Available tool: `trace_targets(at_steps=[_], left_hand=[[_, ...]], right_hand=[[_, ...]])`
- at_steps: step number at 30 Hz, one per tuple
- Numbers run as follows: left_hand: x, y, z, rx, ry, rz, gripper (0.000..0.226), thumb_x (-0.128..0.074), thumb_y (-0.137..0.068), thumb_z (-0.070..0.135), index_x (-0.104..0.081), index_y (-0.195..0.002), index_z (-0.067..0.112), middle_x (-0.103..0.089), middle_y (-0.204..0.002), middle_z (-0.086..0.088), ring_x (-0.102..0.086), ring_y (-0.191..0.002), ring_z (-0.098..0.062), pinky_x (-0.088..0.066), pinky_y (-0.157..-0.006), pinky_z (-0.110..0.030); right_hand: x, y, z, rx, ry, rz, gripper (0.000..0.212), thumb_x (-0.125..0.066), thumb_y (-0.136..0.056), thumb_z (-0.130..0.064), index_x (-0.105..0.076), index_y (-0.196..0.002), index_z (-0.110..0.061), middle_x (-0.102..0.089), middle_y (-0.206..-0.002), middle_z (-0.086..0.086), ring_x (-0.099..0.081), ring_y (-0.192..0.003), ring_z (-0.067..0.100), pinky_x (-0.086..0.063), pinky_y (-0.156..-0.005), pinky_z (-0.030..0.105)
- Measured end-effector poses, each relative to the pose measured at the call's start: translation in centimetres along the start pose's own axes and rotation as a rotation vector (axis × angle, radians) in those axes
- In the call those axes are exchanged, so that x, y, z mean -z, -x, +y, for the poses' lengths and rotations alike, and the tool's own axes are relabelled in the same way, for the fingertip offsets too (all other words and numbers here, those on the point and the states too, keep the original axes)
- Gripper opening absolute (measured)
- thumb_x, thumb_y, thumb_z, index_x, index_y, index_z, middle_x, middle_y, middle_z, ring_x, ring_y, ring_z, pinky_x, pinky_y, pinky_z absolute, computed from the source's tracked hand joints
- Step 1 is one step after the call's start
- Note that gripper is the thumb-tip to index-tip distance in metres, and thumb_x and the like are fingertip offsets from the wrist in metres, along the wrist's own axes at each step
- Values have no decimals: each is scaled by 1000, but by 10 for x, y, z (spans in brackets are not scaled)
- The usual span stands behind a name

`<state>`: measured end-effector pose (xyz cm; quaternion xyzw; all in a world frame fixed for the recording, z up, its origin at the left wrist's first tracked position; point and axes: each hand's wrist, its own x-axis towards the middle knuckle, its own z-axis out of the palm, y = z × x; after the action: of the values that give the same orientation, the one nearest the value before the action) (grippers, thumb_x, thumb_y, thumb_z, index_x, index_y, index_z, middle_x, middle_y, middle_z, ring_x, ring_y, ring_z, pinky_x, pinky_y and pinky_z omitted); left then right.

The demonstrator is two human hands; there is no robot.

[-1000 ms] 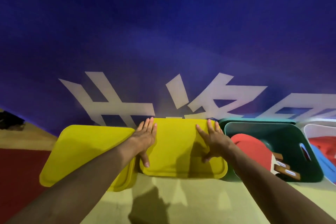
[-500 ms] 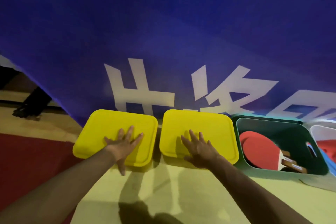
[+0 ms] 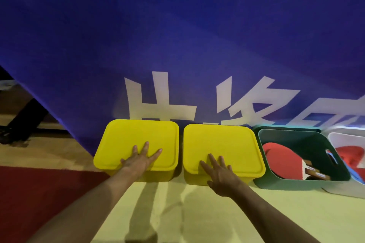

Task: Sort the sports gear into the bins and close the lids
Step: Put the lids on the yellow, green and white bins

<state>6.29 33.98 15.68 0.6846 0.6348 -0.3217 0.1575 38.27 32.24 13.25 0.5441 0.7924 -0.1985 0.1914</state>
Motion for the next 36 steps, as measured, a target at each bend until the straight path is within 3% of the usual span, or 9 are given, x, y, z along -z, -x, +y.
trace_targets(at_steps=[5, 9, 11, 13, 15, 18, 23, 26, 36], left_hand=[[21, 12, 24, -74, 94, 104, 127, -76, -84, 55, 34, -147, 54, 28, -167, -11, 6, -155, -47, -30, -110, -75], [51, 19, 62, -131, 167, 192, 126, -72, -80, 66, 36, -144, 56, 28, -167, -8, 9, -155, -45, -23, -113, -77], [59, 23, 84, -145, 177, 200, 121, -69, -82, 67, 33, -145, 57, 26, -168, -7, 10, -154, -45, -21, -112, -77], [64, 25, 114, -157, 173, 185, 114, -63, -85, 69, 32, -146, 57, 25, -168, -6, 12, -154, -44, -19, -112, -77], [70, 25, 146, -167, 154, 187, 106, -55, -88, 73, 32, -147, 56, 24, -169, -6, 13, -154, -43, -18, -113, -77], [88, 22, 206, -161, 128, 197, 98, -43, -90, 78, 32, -147, 55, 20, -170, -7, 14, -155, -42, -14, -116, -74], [124, 20, 301, -177, 168, 236, 91, -36, -91, 80, 28, -150, 54, 20, -170, -6, 14, -155, -42, -11, -119, -71], [130, 22, 339, -153, 205, 267, 90, -34, -90, 81, 29, -149, 56, 20, -169, -5, 13, -155, -40, -14, -120, -70], [127, 36, 370, -21, 234, 270, 90, -31, -88, 84, 32, -146, 57, 24, -168, -3, 17, -154, -40, -12, -118, -70]], right_hand=[[-3, 12, 23, -34, 36, 52, 74, -47, -105, -45, -3, -163, -32, 11, -171, 11, 4, -153, 51, -22, -121, 66], [-7, 13, 82, -39, 91, 77, 70, -33, -104, -55, -4, -161, -26, 0, -171, 15, -4, -154, 51, -21, -121, 65], [-14, 10, 126, -64, 81, 80, 74, -9, -99, -67, -7, -161, -27, -4, -171, 14, -4, -154, 51, -22, -119, 67], [-20, 14, 169, -41, 72, 70, 101, 21, -82, -80, -15, -160, -27, -4, -171, 12, -1, -153, 53, -20, -118, 69], [-10, 37, 200, -84, 71, 88, 94, 4, -87, -85, -14, -161, -29, 0, -171, 14, 0, -153, 53, -20, -119, 70], [-2, 84, 260, -106, 3, 189, 67, -20, -102, -62, -9, -162, -34, -5, -172, 8, -8, -154, 50, -21, -122, 62], [25, 118, 356, -265, -33, 361, 51, -36, -104, -45, -43, -150, -26, -55, -144, 3, -59, -124, 28, -54, -94, 41], [44, 115, 397, -271, 9, 418, 52, -50, -99, -46, -46, -145, -22, -52, -139, 4, -53, -124, 27, -53, -98, 42], [86, 54, 440, -149, 178, 379, 62, -54, -100, -35, -29, -156, -25, -35, -158, 10, -32, -146, 32, -39, -113, 47]])
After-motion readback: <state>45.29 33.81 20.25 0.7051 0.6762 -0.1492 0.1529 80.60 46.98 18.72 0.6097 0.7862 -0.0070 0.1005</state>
